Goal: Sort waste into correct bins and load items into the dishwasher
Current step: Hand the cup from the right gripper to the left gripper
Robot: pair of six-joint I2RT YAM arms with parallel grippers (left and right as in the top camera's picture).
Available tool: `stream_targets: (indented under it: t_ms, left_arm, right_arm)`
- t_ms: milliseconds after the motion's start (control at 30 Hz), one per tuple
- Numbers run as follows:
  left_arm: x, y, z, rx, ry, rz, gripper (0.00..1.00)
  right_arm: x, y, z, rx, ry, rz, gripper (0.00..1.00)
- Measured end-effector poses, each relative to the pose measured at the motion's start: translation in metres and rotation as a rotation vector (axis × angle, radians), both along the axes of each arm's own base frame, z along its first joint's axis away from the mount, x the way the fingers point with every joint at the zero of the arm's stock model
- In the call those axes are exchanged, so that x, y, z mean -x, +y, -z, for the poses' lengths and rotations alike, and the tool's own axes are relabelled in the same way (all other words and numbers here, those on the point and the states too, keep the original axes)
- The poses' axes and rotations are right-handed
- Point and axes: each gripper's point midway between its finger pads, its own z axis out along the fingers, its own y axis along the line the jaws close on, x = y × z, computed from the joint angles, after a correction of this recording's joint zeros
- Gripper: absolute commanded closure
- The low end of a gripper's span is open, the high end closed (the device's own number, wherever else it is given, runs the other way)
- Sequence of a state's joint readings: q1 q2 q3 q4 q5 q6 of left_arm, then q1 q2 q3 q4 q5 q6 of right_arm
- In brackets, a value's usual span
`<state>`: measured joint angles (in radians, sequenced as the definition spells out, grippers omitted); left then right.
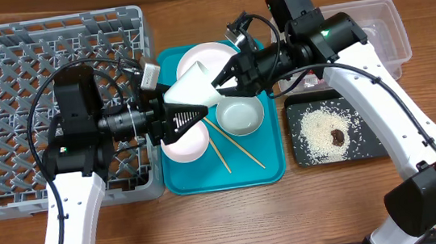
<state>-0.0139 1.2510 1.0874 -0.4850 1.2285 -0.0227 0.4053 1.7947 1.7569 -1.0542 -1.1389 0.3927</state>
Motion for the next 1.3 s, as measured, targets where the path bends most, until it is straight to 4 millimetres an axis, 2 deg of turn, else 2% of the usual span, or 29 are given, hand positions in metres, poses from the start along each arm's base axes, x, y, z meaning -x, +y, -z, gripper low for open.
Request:
stream_targets:
  t_ms: [100,233,467,633,867,1033,1300]
  left_arm:
    - [0.0,0.0,-0.001,0.003,-0.004,0.004,0.37]
    - [0.0,0.0,-0.002,0.005,-0.012,0.007,0.2]
    - [-0.003,0.0,-0.004,0.002,-0.036,0.001,0.2]
    - [-0.004,0.002,-0.006,0.006,-0.045,-0.001,0.24]
    - [-0.002,0.004,-0.012,0.033,-0.066,0.021,0.34]
    - [-0.001,0.004,-0.017,0.045,-0.09,0.034,0.37]
    - [-0.001,0.004,-0.019,0.048,-0.107,0.041,0.49]
  right_arm:
    - [0.001,0.0,0.0,-0.002,0.003,-0.002,0.96]
    - [0.001,0.0,-0.001,-0.005,0.006,-0.003,0.96]
    - [0.003,0.0,0.0,0.0,0.022,-0.005,0.96]
    - [0.005,-0.001,0.001,0.008,0.04,-0.004,0.96]
    - [0.008,-0.001,-0.002,-0.008,0.052,-0.013,0.96]
    - [0.009,-0.001,-0.005,-0.025,0.059,-0.022,0.96]
    - [0.009,-0.001,-0.007,-0.036,0.063,-0.026,0.95]
